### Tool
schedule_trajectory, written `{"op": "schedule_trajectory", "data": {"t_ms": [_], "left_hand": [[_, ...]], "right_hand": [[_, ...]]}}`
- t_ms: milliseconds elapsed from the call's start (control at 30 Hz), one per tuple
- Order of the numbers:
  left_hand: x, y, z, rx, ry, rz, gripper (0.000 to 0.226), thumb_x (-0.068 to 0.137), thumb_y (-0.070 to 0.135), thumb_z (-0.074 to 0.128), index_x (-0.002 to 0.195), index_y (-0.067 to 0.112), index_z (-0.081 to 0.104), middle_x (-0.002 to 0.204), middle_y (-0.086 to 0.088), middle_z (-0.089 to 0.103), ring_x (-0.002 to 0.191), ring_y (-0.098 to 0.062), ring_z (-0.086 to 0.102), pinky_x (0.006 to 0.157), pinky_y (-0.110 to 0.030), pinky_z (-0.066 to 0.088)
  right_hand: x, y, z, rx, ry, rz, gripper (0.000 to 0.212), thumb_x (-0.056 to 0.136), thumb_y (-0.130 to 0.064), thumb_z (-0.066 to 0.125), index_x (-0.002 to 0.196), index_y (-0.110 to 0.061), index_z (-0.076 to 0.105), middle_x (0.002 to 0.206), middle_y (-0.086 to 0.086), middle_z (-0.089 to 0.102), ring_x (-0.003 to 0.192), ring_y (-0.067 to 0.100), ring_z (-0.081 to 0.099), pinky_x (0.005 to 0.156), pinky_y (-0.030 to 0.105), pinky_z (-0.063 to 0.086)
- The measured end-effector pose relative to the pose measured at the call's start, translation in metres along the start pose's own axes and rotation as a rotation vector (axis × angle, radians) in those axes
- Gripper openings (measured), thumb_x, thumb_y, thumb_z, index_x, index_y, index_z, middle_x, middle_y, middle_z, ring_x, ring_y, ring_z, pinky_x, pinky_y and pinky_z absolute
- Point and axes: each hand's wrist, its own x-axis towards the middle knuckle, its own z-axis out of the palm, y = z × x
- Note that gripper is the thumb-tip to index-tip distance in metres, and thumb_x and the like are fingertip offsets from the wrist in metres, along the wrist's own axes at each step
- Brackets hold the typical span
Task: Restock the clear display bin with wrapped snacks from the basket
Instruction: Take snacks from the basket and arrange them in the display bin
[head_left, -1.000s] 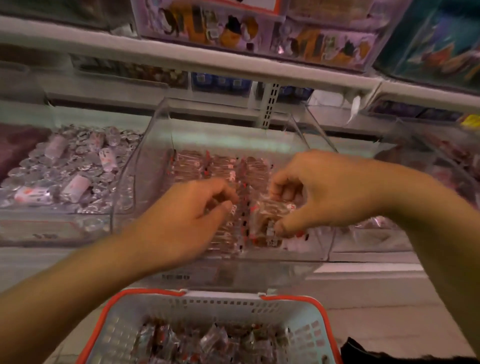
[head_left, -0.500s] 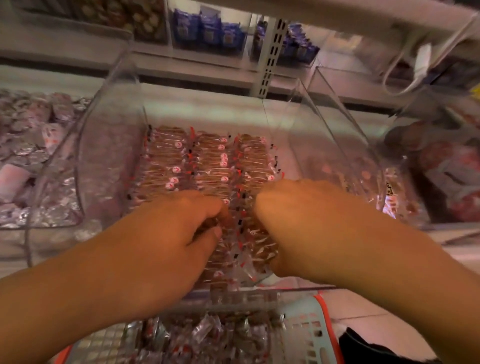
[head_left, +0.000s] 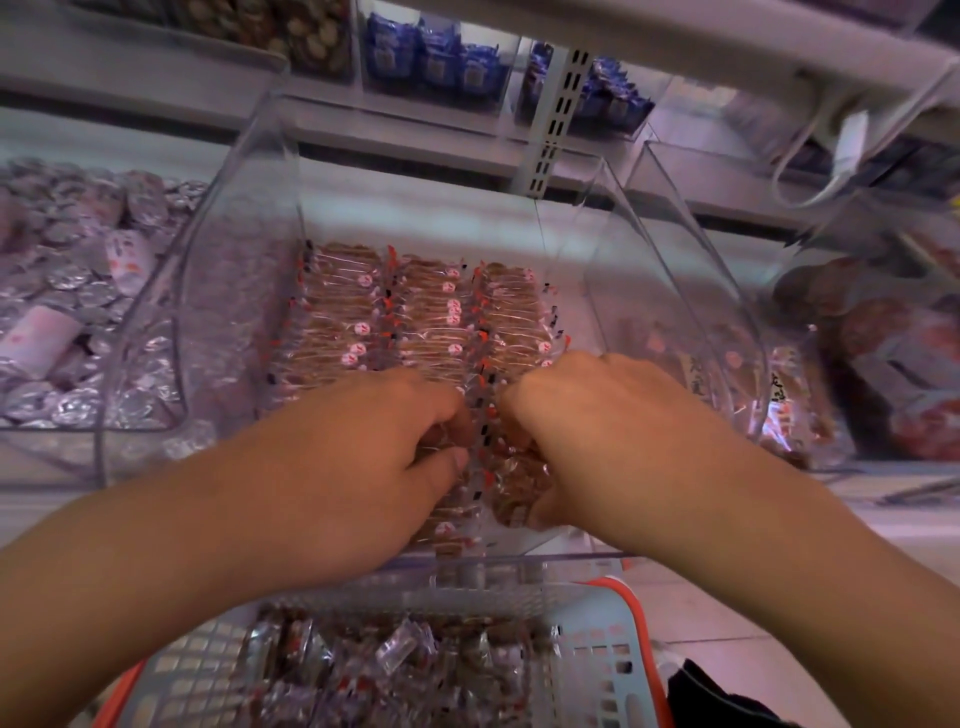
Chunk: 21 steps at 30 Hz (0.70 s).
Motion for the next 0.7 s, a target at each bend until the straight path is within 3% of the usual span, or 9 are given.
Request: {"op": "schedule_trajectory", "data": {"t_ms": [200, 333, 400, 467, 533, 600, 633, 700], "left_hand": [[0.001, -0.005, 0.005, -0.057, -0.005, -0.007, 0.024, 0.086, 0.050, 0.043, 0.092, 0.037, 0.061, 0.086, 0.020, 0.057, 0.080, 0.000, 0.056, 0.076, -0.032, 0.049], [0.000, -0.005, 0.003, -0.078, 0.076, -0.015, 0.015, 0.089, 0.043, 0.051, 0.088, 0.035, 0.064, 0.072, 0.016, 0.063, 0.072, 0.003, 0.058, 0.060, -0.022, 0.045], [0.000, -0.002, 0.001, -0.045, 0.130, -0.006, 0.013, 0.091, 0.039, 0.055, 0.087, 0.033, 0.066, 0.067, 0.017, 0.063, 0.069, 0.002, 0.059, 0.057, -0.018, 0.043], [-0.003, 0.005, -0.003, 0.021, 0.244, 0.045, 0.015, 0.091, 0.037, 0.056, 0.084, 0.030, 0.067, 0.065, 0.017, 0.062, 0.064, -0.001, 0.058, 0.057, -0.019, 0.043], [-0.011, 0.013, -0.011, 0.076, 0.391, 0.130, 0.023, 0.093, 0.038, 0.052, 0.081, 0.027, 0.068, 0.066, 0.014, 0.063, 0.062, -0.005, 0.058, 0.057, -0.027, 0.043], [-0.024, 0.023, -0.019, 0.082, 0.468, 0.274, 0.021, 0.091, 0.034, 0.054, 0.078, 0.023, 0.067, 0.063, 0.012, 0.059, 0.057, -0.008, 0.054, 0.055, -0.029, 0.042], [-0.033, 0.027, -0.022, 0.094, 0.462, 0.362, 0.018, 0.089, 0.031, 0.057, 0.076, 0.022, 0.066, 0.061, 0.013, 0.053, 0.054, -0.007, 0.049, 0.053, -0.028, 0.039], [-0.055, 0.033, -0.023, 0.189, 0.409, 0.521, 0.016, 0.085, 0.026, 0.058, 0.070, 0.019, 0.060, 0.060, 0.012, 0.046, 0.050, -0.011, 0.045, 0.048, -0.026, 0.037]], "right_hand": [[0.005, 0.002, 0.001, 0.077, -0.045, 0.047, 0.042, 0.064, -0.024, 0.086, 0.083, -0.028, 0.048, 0.069, -0.008, 0.033, 0.068, 0.023, 0.054, 0.044, 0.023, 0.017], [0.006, 0.003, -0.010, 0.176, -0.045, 0.075, 0.039, 0.061, -0.025, 0.090, 0.081, -0.025, 0.057, 0.073, -0.009, 0.050, 0.069, 0.016, 0.054, 0.046, 0.021, 0.031], [0.006, 0.002, -0.018, 0.236, -0.027, 0.088, 0.031, 0.065, -0.024, 0.088, 0.082, -0.024, 0.063, 0.076, -0.008, 0.058, 0.075, 0.018, 0.060, 0.056, 0.031, 0.047], [0.000, 0.004, -0.027, 0.271, 0.064, 0.098, 0.017, 0.073, -0.022, 0.082, 0.081, -0.024, 0.067, 0.075, -0.006, 0.064, 0.074, 0.019, 0.062, 0.069, 0.036, 0.055], [-0.012, 0.004, -0.035, 0.336, 0.210, 0.077, 0.006, 0.080, -0.023, 0.079, 0.081, -0.024, 0.072, 0.072, -0.009, 0.064, 0.067, 0.010, 0.058, 0.071, 0.030, 0.053], [-0.032, -0.003, -0.047, 0.476, 0.330, -0.046, 0.003, 0.081, -0.020, 0.079, 0.079, -0.023, 0.077, 0.064, -0.017, 0.056, 0.059, -0.005, 0.048, 0.064, 0.011, 0.041], [-0.043, -0.007, -0.051, 0.576, 0.336, -0.125, 0.004, 0.080, -0.018, 0.080, 0.078, -0.021, 0.078, 0.062, -0.019, 0.054, 0.056, -0.008, 0.048, 0.061, 0.005, 0.034], [-0.064, -0.014, -0.048, 0.762, 0.208, -0.254, 0.007, 0.079, -0.014, 0.079, 0.081, -0.020, 0.080, 0.061, -0.021, 0.059, 0.057, -0.012, 0.054, 0.057, 0.003, 0.034]]}}
